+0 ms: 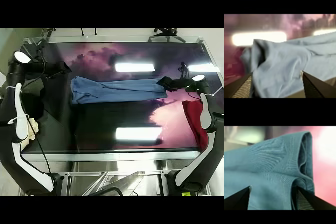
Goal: Fold the shirts.
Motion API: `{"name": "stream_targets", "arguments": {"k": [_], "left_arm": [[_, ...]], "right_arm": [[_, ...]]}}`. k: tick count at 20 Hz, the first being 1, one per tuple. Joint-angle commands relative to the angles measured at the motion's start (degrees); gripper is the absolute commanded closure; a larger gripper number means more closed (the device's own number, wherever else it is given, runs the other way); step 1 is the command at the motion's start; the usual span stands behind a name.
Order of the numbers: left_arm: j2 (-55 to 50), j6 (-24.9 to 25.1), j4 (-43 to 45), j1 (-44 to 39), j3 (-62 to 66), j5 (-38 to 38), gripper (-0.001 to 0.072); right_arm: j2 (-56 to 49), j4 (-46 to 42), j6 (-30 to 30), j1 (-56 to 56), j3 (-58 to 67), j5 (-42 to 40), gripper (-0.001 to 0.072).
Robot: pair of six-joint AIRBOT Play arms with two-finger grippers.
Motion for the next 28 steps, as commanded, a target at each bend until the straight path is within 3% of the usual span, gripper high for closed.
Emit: {"name": "stream_targets", "arguments": {"k": [1,8,14,20,24,26,28], "left_arm": [[5.07,-0.28,0.09,1.68,-4.35,-1.07,0.0038],[9.9,-1.79,-0.26,0.24,-9.55,-9.03,0.0039],[12.48,-3.1,-0.24,-6.16,-14.1,-10.34,0.0039],[12.5,-3.19,-0.17,-13.25,-14.08,-9.73,0.0039],[12.5,-3.19,-0.17,-15.98,-14.08,-6.36,0.0039],[12.48,-3.34,-0.17,-17.07,-14.08,-4.02,0.0039],[12.48,-3.76,-0.17,-18.43,-14.08,-1.33,0.0043]], "right_arm": [[-0.61,0.11,0.74,-1.16,0.04,2.89,0.0067],[3.74,0.04,1.6,-2.97,0.04,12.81,0.0069],[4.46,-0.07,1.62,-6.32,0.07,6.58,0.0069],[-1.99,0.66,1.6,-5.97,0.04,7.5,0.0069],[-3.13,6.19,0.46,-5.79,0.07,9.9,0.0072],[-3.19,6.05,0.44,-5.27,0.04,10.99,0.0207],[-3.41,6.29,0.07,-4.11,0.04,12.35,0.021]]}}
